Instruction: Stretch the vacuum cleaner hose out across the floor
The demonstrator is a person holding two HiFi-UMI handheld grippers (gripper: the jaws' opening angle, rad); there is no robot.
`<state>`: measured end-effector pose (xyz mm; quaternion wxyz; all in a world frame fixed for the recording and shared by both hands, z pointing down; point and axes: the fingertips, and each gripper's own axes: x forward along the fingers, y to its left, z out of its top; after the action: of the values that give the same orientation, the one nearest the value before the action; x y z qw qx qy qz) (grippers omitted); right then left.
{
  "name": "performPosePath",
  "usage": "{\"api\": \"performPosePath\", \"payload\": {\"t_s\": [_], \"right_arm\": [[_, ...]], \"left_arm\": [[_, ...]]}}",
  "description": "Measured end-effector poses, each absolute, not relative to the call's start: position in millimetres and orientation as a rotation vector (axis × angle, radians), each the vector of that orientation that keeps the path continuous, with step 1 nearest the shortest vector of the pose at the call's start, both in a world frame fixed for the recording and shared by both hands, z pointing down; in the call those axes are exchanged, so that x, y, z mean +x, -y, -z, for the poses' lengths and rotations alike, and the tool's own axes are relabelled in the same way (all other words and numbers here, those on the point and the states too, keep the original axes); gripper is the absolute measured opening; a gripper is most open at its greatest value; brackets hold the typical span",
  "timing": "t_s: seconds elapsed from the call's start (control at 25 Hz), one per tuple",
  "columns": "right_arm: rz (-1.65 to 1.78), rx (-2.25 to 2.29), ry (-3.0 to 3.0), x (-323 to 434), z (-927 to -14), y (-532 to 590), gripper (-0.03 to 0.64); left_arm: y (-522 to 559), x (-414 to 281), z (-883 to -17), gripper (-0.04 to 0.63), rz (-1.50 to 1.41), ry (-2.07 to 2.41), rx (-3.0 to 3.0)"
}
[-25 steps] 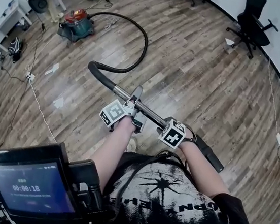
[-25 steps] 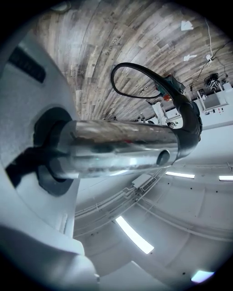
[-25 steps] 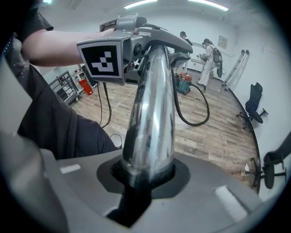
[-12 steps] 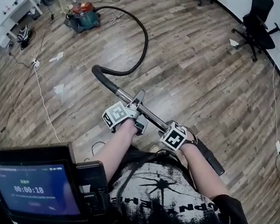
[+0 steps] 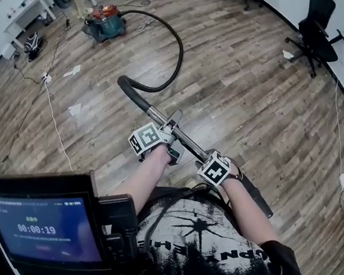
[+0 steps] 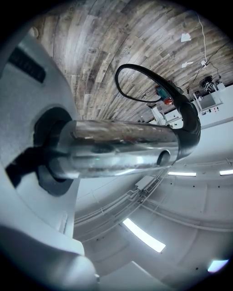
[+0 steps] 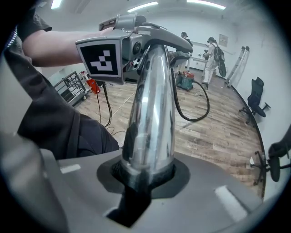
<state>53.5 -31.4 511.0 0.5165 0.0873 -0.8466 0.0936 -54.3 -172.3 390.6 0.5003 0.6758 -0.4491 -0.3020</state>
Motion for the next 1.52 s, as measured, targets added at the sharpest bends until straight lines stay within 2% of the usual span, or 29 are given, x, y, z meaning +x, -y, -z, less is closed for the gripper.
{"api": "performPosePath", "payload": {"t_s": [0.68,1.04,1.52], "right_arm": [[-0.237,0.276,1.953,7,-511,-61,0.086],[-0.301,0.333,1.908,26,-524,-117,0.086],[-0.252,0.346,1.954,96,-506,-141,0.087]], "left_arm": [[83,-102,-400,0.043,0.751,0.982,1.61],[36,-75,-426,0.043,0.695,0.903,1.59],[8,-6,-394,0.043,0.727,0.928,1.645]]}}
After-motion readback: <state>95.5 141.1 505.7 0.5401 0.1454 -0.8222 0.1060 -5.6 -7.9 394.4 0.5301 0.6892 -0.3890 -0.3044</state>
